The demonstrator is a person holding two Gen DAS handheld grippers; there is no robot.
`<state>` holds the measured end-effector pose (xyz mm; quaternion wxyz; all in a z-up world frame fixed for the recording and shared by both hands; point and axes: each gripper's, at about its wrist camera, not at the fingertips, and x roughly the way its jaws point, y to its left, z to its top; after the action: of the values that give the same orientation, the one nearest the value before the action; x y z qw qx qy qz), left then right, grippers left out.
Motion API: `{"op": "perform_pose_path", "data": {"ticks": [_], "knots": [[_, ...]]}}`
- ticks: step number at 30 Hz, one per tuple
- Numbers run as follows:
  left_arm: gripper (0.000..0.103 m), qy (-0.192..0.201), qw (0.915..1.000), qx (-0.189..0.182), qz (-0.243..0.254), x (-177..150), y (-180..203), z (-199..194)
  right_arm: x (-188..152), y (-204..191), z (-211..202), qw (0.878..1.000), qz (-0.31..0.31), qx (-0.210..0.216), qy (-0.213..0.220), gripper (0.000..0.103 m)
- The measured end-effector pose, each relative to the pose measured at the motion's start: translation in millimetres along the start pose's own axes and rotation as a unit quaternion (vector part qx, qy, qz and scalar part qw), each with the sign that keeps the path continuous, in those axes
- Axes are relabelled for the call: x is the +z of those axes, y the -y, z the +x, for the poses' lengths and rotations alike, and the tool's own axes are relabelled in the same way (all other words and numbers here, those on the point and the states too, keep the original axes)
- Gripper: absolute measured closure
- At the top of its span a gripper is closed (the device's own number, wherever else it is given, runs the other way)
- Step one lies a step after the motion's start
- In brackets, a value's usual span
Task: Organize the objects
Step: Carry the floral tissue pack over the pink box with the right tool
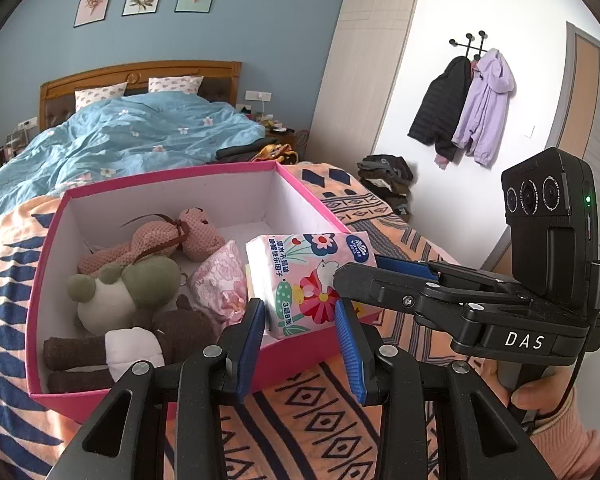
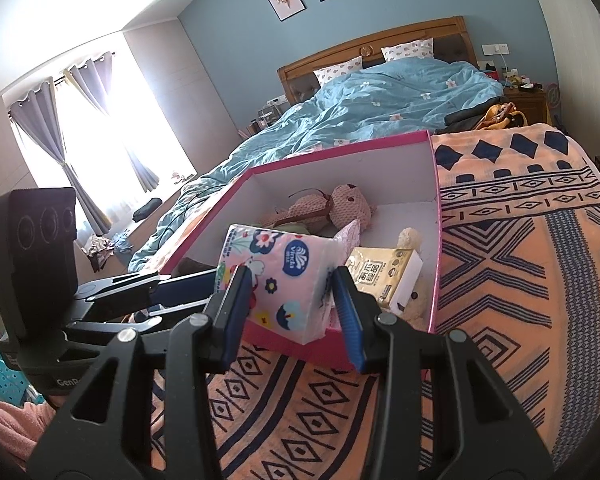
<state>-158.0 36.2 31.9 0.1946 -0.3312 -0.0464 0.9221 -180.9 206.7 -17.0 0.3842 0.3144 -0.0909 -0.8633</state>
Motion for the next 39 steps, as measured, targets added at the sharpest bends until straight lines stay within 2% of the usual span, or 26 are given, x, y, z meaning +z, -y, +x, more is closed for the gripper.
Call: {"op": "perform_pose_path", "data": {"ticks": [39], "knots": [[0.067, -0.002, 1.0000, 0.005, -0.006, 3.6, -6.4, 10.5, 4.1, -2.2, 8.1, 1.000, -0.003, 0.000, -0.005, 0.058]]}}
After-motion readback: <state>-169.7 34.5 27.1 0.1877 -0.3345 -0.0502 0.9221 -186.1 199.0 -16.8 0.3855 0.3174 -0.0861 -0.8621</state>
